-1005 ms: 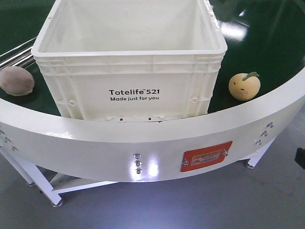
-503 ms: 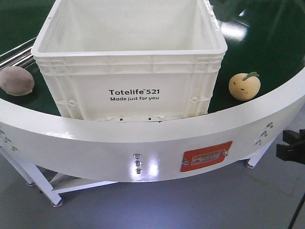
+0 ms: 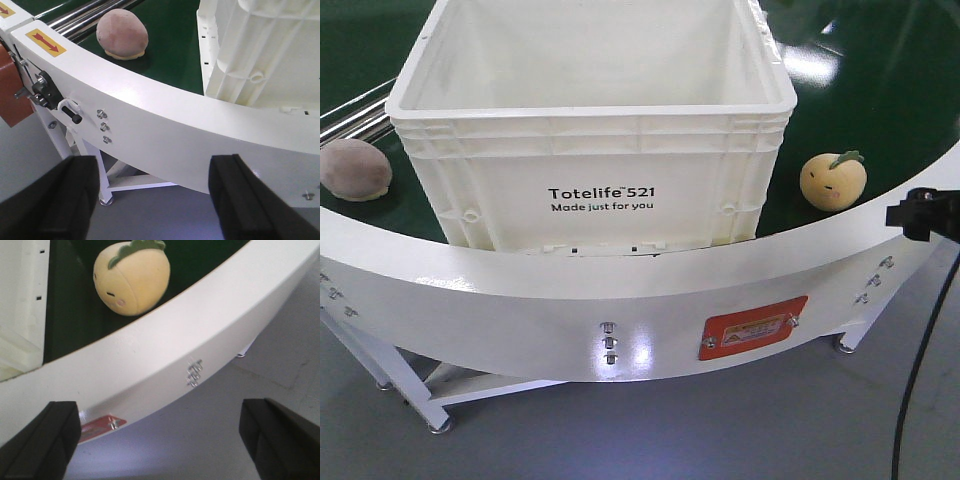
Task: Place moving items into box and shelve
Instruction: 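Move the right gripper toward the yellow plush pear on the belt, then grasp the yellow plush pear with the right gripper and lift it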
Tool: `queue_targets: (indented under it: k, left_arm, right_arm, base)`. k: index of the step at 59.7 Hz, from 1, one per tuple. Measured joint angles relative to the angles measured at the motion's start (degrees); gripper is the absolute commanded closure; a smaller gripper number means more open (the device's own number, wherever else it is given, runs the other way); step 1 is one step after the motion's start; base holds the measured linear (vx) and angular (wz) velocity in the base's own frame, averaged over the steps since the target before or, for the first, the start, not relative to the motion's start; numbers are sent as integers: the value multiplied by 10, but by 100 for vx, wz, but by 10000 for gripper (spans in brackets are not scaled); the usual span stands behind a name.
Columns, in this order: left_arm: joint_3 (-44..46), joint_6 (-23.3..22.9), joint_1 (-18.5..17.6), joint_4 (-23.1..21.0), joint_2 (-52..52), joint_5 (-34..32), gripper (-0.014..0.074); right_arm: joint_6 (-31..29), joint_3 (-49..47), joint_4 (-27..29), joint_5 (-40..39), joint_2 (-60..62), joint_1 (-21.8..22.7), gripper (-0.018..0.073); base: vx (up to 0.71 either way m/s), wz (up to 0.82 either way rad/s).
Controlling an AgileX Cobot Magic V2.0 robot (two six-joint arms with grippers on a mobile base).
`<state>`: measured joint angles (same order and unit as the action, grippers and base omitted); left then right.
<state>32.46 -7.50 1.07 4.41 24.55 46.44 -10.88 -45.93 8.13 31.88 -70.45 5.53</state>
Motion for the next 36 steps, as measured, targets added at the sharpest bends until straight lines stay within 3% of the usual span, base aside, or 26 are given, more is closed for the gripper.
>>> queue_targets:
  k: [9,17,36]
  left_arm:
    - [0,0,0,0,0,0,16]
    - [0,0,0,0,0,-1,16]
    - [0,0,0,0,0,-1,16]
  right_arm:
    - [-108,-66,70,-7,-95,0,-137]
    - [-181,-120,88,-24,-165,-12,-133]
    - [-199,-233,69,-66,-329,-38,-118]
  base:
    - [0,0]
    - [0,0]
    - [0,0]
